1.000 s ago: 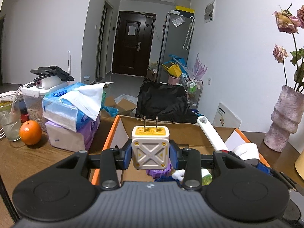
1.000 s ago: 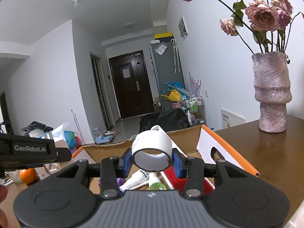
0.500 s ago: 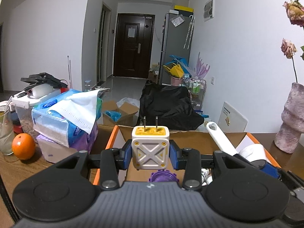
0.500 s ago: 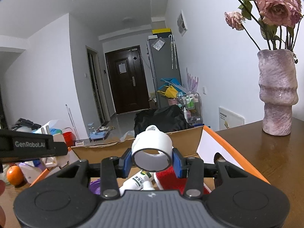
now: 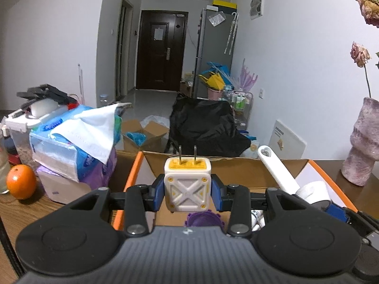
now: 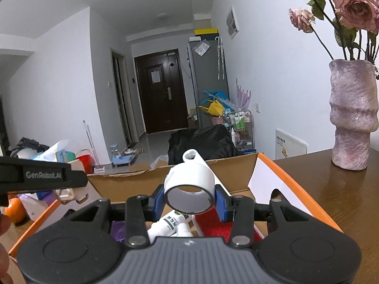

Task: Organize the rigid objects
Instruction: 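Open both tools to drop the plug adapter and tape roll into the box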

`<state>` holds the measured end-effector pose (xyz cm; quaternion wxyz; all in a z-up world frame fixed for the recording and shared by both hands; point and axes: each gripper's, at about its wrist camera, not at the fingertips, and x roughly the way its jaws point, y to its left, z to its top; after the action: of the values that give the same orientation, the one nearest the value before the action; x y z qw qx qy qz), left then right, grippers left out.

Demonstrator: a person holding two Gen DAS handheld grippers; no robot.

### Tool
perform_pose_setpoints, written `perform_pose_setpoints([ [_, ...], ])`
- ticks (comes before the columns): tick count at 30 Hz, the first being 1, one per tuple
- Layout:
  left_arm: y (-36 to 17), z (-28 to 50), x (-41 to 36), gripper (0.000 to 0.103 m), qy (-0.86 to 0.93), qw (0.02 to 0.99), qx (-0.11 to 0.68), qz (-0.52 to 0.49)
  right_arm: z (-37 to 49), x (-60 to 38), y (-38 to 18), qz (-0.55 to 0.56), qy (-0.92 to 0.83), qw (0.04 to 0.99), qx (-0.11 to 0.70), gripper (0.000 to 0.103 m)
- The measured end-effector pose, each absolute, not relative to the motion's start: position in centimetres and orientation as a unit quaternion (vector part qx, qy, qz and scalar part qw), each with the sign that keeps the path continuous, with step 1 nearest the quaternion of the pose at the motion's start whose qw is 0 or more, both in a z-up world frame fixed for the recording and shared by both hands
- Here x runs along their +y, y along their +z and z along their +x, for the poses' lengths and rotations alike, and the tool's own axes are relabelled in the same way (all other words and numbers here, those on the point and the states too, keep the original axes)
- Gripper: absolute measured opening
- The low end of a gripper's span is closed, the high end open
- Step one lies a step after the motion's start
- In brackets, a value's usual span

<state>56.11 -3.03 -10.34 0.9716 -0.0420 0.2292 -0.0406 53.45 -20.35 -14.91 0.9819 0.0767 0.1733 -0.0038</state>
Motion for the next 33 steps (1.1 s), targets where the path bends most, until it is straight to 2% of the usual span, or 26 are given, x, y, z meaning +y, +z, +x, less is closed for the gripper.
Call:
perform_pose_setpoints([
  [2,-10.3,55.9,-3.0,0.077,-0.036,0.973,0.224,-0.041,53.6,-20.8,-14.9,0.083,-0.003,0.980,0.183,0.044],
  [3,-10.2,55.7,-3.0,0.084,-0.031,0.975,0.216,-0.037,53.6,-21.0,-14.9,0.085,-0.005,0.979,0.186,0.047],
  [4,-10.1,55.4,-3.1,0.097,-0.027,0.977,0.209,-0.033,53.6,-21.0,-14.9,0.085,-0.007,0.978,0.190,0.059],
  [5,-10.1,55.3,-3.2,0.103,-0.022,0.978,0.203,-0.031,53.5,-21.0,-14.9,0.086,-0.010,0.978,0.191,0.076],
  [7,-10.0,55.0,-3.4,0.103,-0.015,0.980,0.198,-0.025,53.3,-21.0,-14.9,0.085,-0.022,0.979,0.186,0.093],
  [10,-10.0,55.2,-3.4,0.103,-0.014,0.979,0.203,-0.026,53.0,-21.0,-14.8,0.081,-0.025,0.980,0.181,0.103],
  [33,-9.9,53.9,-2.9,0.103,0.003,0.978,0.205,-0.035,51.7,-21.0,-14.4,0.072,-0.023,0.981,0.176,0.103],
])
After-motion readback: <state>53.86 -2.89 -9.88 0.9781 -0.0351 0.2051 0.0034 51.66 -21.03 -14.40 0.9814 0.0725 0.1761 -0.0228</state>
